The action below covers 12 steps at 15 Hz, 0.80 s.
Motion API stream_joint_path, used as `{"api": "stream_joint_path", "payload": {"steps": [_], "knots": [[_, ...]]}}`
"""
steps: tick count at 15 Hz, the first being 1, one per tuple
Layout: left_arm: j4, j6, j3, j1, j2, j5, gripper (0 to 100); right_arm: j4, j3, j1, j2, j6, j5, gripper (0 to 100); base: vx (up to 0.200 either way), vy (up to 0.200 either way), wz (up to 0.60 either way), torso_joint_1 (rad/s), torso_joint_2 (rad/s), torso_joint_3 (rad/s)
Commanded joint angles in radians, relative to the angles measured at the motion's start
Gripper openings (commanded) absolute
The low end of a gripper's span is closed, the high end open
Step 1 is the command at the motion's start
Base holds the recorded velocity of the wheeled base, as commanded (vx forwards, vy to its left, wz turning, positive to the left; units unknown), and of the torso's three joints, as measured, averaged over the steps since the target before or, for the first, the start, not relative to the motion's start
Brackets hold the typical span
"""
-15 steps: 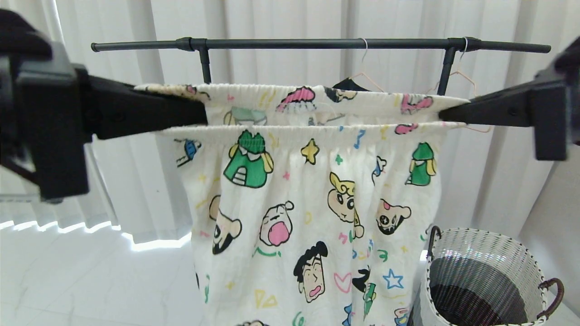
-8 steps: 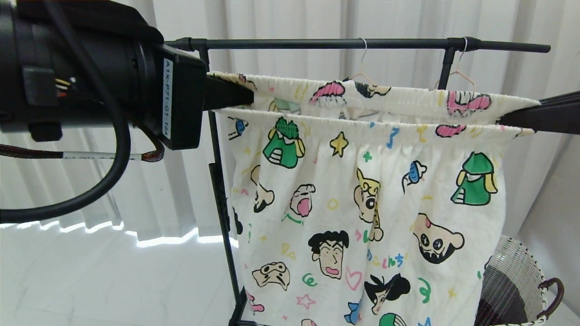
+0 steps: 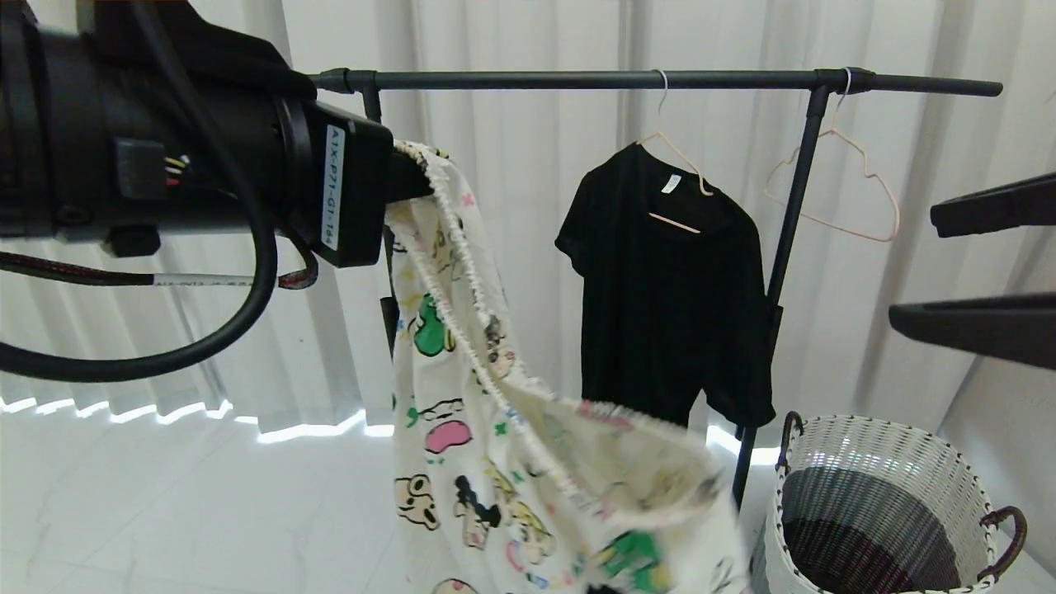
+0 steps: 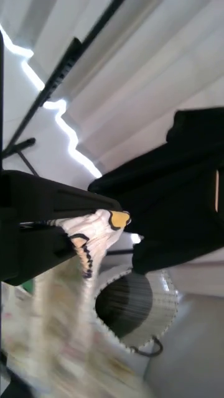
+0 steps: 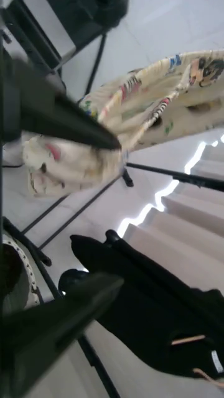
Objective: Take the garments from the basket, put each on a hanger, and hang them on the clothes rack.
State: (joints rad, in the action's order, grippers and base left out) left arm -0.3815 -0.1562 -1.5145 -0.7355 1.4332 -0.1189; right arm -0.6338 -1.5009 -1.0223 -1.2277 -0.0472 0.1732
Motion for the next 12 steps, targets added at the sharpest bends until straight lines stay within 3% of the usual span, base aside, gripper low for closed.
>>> {"api": "stream_joint_path", "payload": {"steps": [1, 3, 4, 6, 8, 10, 12], "knots": [[0.001, 0.001, 0.046, 0.024, -0.004, -0.048, 0, 0.002, 0.057, -0.047, 0.057, -0.006, -0.001, 100, 0.000, 0.000, 0.00, 0.000, 0.00, 0.000], [0.009, 0.004, 0.092, 0.041, -0.022, -0.091, 0, 0.002, 0.082, -0.042, 0.097, -0.003, 0.006, 100, 0.000, 0.000, 0.00, 0.000, 0.00, 0.000], [0.009, 0.004, 0.122, 0.056, -0.034, -0.093, 0, -0.003, 0.083, -0.001, 0.117, -0.002, 0.017, 100, 0.000, 0.000, 0.00, 0.000, 0.00, 0.000], [0.009, 0.000, 0.198, 0.113, -0.080, -0.093, 0, -0.063, 0.085, 0.171, 0.126, -0.010, 0.141, 100, 0.000, 0.000, 0.00, 0.000, 0.00, 0.000], [0.009, -0.003, 0.303, 0.179, -0.149, -0.093, 0, -0.210, 0.094, 0.438, 0.120, -0.016, 0.298, 100, 0.000, 0.000, 0.00, 0.000, 0.00, 0.000], [0.009, -0.028, 0.404, 0.249, -0.218, -0.105, 0, -0.290, 0.177, 0.683, 0.125, -0.045, 0.327, 100, 0.000, 0.000, 0.00, 0.000, 0.00, 0.000], [0.009, -0.046, 0.467, 0.324, -0.266, -0.108, 0, -0.219, 0.320, 0.809, 0.151, -0.083, 0.328, 100, 0.000, 0.000, 0.00, 0.000, 0.00, 0.000]]}}
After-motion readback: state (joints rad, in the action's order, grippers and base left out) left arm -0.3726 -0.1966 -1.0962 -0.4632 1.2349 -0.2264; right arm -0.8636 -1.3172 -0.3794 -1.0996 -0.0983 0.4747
